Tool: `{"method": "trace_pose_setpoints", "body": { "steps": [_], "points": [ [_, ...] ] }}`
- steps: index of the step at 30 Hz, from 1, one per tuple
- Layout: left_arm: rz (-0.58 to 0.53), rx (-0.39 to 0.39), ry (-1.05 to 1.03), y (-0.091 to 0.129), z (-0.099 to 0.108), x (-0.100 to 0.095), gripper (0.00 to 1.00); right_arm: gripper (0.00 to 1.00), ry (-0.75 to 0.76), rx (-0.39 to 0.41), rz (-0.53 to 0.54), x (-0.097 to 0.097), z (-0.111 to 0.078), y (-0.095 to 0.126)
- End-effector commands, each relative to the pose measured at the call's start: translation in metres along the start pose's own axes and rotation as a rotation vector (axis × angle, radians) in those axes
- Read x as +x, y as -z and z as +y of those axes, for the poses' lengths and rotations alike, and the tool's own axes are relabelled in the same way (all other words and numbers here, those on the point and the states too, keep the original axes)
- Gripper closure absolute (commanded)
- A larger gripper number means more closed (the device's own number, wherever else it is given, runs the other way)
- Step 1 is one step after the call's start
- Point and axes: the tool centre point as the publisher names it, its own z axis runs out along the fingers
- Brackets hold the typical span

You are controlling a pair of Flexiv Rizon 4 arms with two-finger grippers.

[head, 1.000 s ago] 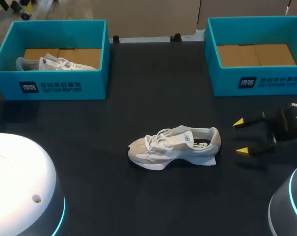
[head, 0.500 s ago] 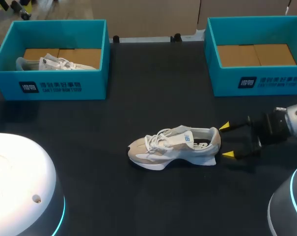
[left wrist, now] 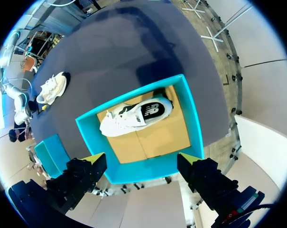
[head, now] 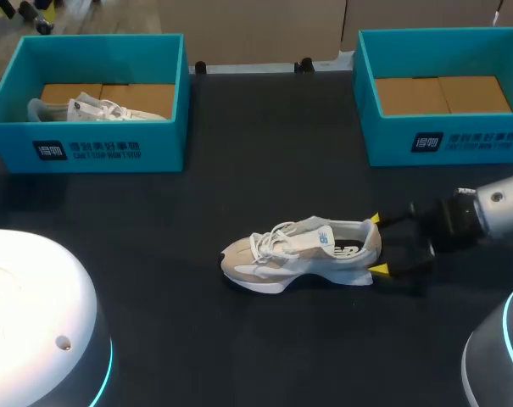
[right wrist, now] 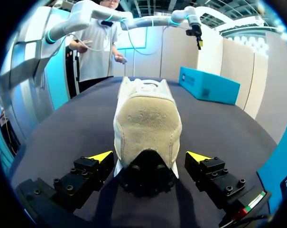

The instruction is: Take the shoe out of the shoebox, open the shoe tongue, remove and reinsert the insole, then place the shoe into the shoebox

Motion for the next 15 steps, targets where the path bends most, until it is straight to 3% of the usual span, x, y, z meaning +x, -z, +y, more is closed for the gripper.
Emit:
{"method": "trace_pose_setpoints", "body": {
  "steps": [1,15],
  "points": [
    [0.003,-0.001,-0.001,0.000,-0.001,0.000,0.00,0.00,-0.003,0.006,0.007,0.000,0.002,-0.009],
    [0.003,-0.001,-0.001,0.000,-0.001,0.000,0.00,0.00,-0.003,-0.023,-0.011,-0.001,0.009,-0.028]
  ]
}}
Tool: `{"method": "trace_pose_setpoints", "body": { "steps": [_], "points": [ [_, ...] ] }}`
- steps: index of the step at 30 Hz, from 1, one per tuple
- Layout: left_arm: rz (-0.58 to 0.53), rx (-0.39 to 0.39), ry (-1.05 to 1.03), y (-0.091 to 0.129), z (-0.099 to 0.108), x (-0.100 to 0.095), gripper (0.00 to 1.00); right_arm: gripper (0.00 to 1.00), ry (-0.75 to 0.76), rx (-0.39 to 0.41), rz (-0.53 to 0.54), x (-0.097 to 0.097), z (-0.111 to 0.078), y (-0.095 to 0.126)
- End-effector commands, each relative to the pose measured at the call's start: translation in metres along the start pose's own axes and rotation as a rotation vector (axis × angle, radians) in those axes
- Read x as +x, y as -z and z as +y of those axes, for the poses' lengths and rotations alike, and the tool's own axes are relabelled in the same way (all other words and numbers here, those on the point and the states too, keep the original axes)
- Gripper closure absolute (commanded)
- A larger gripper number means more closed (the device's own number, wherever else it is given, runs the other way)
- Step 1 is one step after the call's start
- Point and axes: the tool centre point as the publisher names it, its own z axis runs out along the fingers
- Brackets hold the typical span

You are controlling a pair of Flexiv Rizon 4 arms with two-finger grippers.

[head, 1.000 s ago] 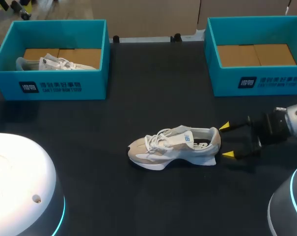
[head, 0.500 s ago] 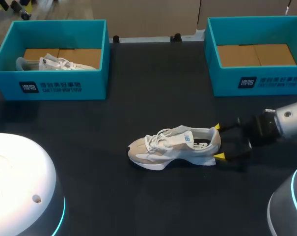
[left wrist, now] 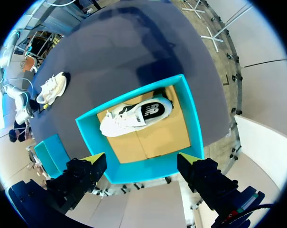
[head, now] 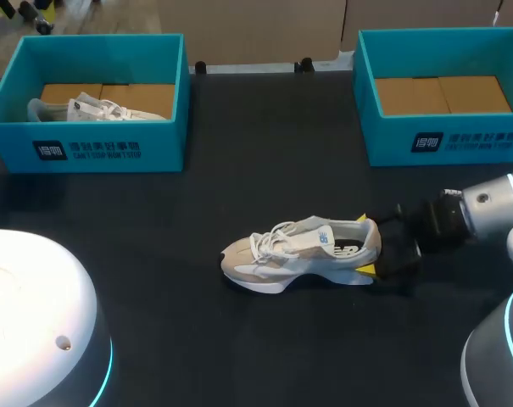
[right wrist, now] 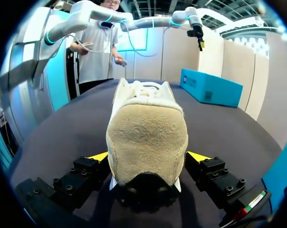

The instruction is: Take the shoe out of the shoebox, open the shoe tongue, remove and reinsert the insole, then place the shoe into the shoebox

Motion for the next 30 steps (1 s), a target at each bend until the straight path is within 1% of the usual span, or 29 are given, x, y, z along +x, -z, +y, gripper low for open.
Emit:
{"method": "trace_pose_setpoints", "body": {
  "steps": [1,12,27,29,30],
  "points": [
    [0.003,-0.001,-0.001,0.000,-0.001,0.000,0.00,0.00,0.002,-0.002,-0.016,0.001,0.002,-0.009],
    [0.003,-0.001,-0.001,0.000,-0.001,0.000,0.00,0.00,0.002,-0.019,-0.019,-0.001,0.001,-0.022],
    [0.003,-0.001,-0.001,0.000,-0.001,0.000,0.00,0.01,-0.028,-0.024,-0.019,0.003,-0.012,-0.029],
    [0.003,-0.001,-0.001,0.000,-0.001,0.000,0.00,0.26,-0.029,-0.023,-0.021,0.004,-0.011,-0.029],
    [0.003,-0.001,-0.001,0.000,-0.001,0.000,0.00,0.35,-0.027,-0.023,-0.023,0.004,-0.010,-0.029]
  ]
}}
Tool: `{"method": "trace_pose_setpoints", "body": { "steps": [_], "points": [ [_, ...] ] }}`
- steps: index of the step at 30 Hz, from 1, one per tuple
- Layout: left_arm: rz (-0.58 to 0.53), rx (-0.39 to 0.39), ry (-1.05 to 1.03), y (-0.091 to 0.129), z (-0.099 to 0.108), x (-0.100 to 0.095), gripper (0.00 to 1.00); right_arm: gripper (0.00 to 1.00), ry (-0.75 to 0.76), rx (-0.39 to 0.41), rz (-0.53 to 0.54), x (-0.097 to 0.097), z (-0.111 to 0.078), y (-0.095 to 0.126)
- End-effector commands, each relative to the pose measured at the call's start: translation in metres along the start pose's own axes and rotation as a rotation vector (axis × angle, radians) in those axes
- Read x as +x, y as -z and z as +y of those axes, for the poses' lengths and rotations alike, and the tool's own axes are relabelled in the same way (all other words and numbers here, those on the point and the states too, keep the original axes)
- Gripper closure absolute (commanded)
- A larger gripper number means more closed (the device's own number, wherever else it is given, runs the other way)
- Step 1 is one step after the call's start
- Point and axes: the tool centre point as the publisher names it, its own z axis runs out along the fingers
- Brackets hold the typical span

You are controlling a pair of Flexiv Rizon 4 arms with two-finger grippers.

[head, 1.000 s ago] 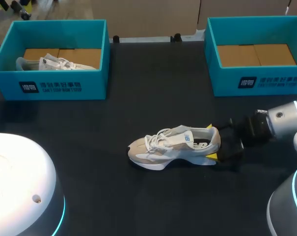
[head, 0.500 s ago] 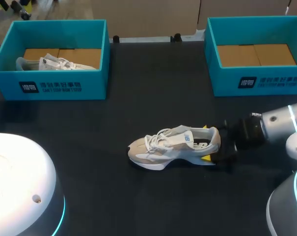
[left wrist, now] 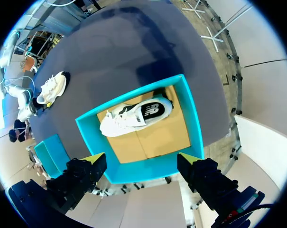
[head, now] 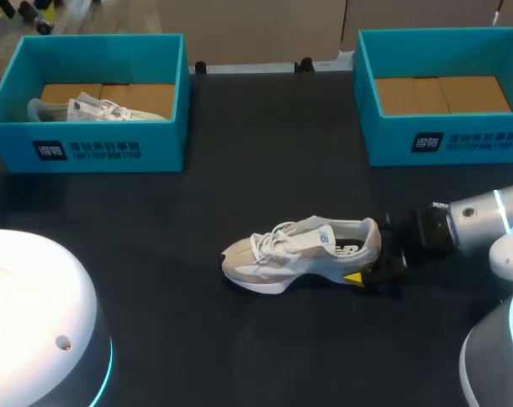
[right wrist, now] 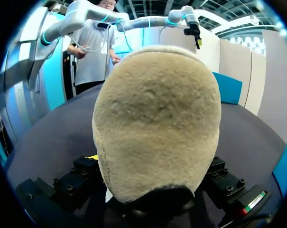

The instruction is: Take the shoe out of the shoebox, open the shoe tongue, remove and reinsert the insole, then place the shoe into the shoebox

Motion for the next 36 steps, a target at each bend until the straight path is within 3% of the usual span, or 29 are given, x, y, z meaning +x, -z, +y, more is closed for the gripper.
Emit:
{"method": "trace_pose_setpoints", "body": {
  "steps": [1,3,7,36],
  "points": [
    [0.003,-0.001,-0.001,0.0002,-0.0006,-0.0001,0.00,0.52,0.003,0.005,-0.005,0.0009,0.0013,-0.0012],
    [0.003,-0.001,-0.001,0.0002,-0.0006,-0.0001,0.00,0.60,0.004,0.007,-0.006,0.0013,0.0021,-0.0009],
    [0.003,-0.001,-0.001,0.0002,-0.0006,-0.0001,0.00,1.00,0.006,0.010,-0.004,0.0021,0.0030,-0.0009],
    [0.003,-0.001,-0.001,0.0002,-0.0006,-0.0001,0.00,1.00,-0.003,0.004,-0.004,0.0028,0.0027,-0.0013]
  ]
}}
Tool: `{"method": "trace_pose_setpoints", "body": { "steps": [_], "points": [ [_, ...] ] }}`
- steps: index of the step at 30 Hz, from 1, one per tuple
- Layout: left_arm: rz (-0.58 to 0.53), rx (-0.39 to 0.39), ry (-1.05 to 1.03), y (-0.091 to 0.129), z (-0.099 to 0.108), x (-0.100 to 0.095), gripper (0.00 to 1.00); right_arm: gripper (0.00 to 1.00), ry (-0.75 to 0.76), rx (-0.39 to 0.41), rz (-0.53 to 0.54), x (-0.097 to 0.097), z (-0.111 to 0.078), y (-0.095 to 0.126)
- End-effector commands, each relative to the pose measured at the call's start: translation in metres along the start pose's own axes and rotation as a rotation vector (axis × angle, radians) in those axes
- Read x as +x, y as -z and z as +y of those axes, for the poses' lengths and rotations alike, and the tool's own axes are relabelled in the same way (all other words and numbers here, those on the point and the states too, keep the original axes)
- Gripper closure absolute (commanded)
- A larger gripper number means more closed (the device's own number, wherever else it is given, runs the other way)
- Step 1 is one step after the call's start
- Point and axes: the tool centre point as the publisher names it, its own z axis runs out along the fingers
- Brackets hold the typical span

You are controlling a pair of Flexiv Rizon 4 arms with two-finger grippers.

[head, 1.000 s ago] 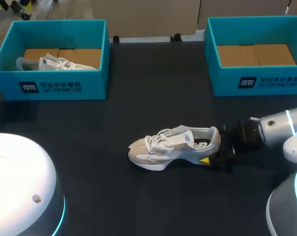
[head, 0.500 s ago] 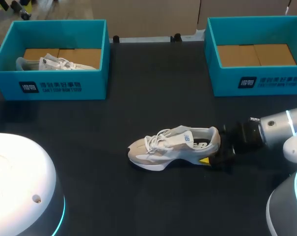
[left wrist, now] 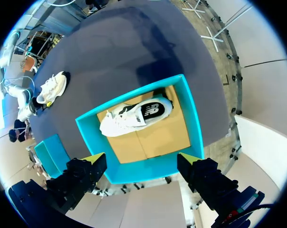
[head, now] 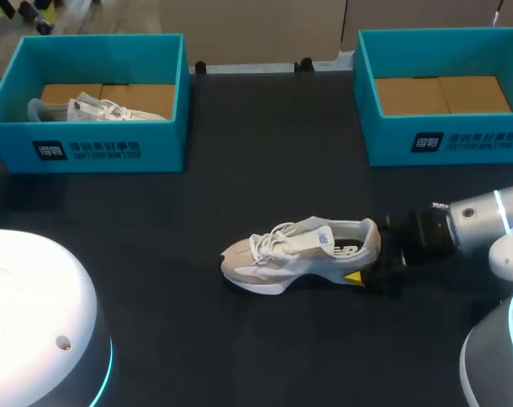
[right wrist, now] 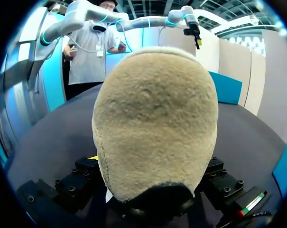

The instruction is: Take the shoe out of the shoebox, open the shoe tongue, remove and reinsert the insole, then place the shoe into the shoebox

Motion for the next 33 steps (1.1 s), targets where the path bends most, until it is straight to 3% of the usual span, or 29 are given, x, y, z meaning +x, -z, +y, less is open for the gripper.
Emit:
{"method": "trace_pose_setpoints", "body": {
  "steps": [1,5,9,18,33],
  "points": [
    [0.003,-0.001,-0.001,0.000,-0.001,0.000,0.00,1.00,-0.001,0.003,-0.001,0.001,0.001,-0.002],
    [0.020,0.023,0.160,0.001,-0.006,-0.015,0.00,1.00,-0.001,0.003,-0.001,0.001,0.001,-0.002],
    [0.143,0.048,0.382,-0.001,-0.007,-0.031,0.00,1.00,-0.001,0.003,-0.001,0.001,0.001,-0.002],
    [0.269,0.056,0.728,0.004,-0.022,-0.058,0.00,1.00,-0.001,0.003,-0.001,0.001,0.001,-0.002],
    [0.309,0.101,1.123,0.002,-0.067,-0.127,0.00,1.00,-0.001,0.003,-0.001,0.001,0.001,-0.002]
  ]
}}
